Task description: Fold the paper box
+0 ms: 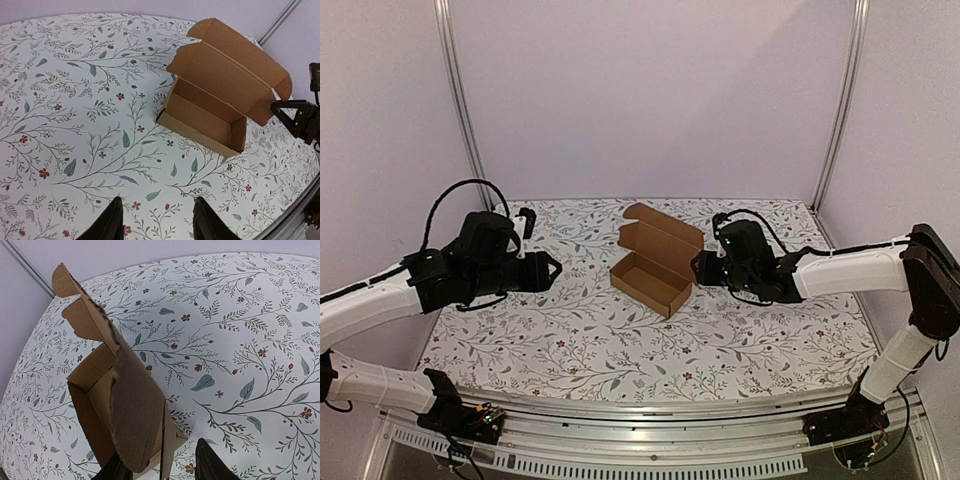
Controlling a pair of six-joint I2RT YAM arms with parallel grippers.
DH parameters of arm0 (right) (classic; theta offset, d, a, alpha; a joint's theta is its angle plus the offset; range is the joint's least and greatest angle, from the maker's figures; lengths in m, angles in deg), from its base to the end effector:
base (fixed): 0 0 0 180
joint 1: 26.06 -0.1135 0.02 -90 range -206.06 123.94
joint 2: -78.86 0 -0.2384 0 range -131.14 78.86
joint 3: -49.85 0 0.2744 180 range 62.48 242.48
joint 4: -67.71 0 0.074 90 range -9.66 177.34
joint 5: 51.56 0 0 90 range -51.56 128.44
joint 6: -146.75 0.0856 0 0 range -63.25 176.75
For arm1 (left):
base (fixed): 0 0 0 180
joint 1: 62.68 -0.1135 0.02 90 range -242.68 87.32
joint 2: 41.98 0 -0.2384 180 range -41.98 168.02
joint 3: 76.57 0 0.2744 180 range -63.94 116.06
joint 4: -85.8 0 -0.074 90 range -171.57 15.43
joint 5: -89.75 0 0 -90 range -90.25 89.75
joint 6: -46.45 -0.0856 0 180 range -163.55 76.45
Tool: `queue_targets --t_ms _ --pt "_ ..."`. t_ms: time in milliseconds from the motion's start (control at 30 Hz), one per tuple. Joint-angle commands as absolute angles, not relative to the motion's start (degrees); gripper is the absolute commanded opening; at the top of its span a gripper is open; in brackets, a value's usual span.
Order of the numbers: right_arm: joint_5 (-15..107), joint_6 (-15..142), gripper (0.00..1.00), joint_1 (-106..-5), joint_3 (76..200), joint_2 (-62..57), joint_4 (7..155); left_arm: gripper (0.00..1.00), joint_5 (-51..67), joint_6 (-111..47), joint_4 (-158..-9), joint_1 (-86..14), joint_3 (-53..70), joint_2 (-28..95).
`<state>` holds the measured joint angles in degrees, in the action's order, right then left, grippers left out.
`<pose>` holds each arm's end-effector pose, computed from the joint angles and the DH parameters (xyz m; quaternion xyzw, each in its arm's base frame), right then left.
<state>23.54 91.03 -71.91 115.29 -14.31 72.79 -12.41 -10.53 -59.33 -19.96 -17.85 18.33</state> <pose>0.2998 0.2773 0.1389 -0.0260 0.8724 0.2183 0.4365 0.2349 -0.1923 0.2193 0.0275 0.8887 -0.2003 0.4116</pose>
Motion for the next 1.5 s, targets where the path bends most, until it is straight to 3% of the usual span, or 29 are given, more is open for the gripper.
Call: queue_targets --t_ms 0,333,467,733,933,1233,1467 --pt "22.5 91.9 0.40 -72.6 114.7 -16.2 70.9 0.46 -13.1 -10.3 -58.2 -21.0 -19.4 17.4" --pt "22.1 92.2 0.21 -72.9 114.8 -17.2 69.9 0.47 -13.2 -10.4 -58.3 -21.0 -19.6 17.5" --pt "22.2 91.6 0.01 -73.2 114.6 -17.0 70.0 0.47 -13.3 -10.3 -58.4 -21.0 -19.4 17.7" --pt "24.1 87.5 0.00 -73.7 113.0 -13.8 70.3 0.47 -13.6 -11.4 -58.2 -21.1 -18.2 18.0" --pt "33.8 79.4 0.00 -73.7 112.5 -11.2 71.8 0.48 -11.7 -13.3 -59.5 -21.1 -17.6 19.3" --pt "52.0 68.1 0.00 -73.6 115.7 -10.2 79.0 0.58 -7.0 -17.0 -66.8 -21.8 -23.1 18.9" --pt "56.2 58.2 0.00 -73.7 117.7 -11.6 86.4 0.65 -0.9 -19.7 -70.5 -22.4 -25.6 19.6"
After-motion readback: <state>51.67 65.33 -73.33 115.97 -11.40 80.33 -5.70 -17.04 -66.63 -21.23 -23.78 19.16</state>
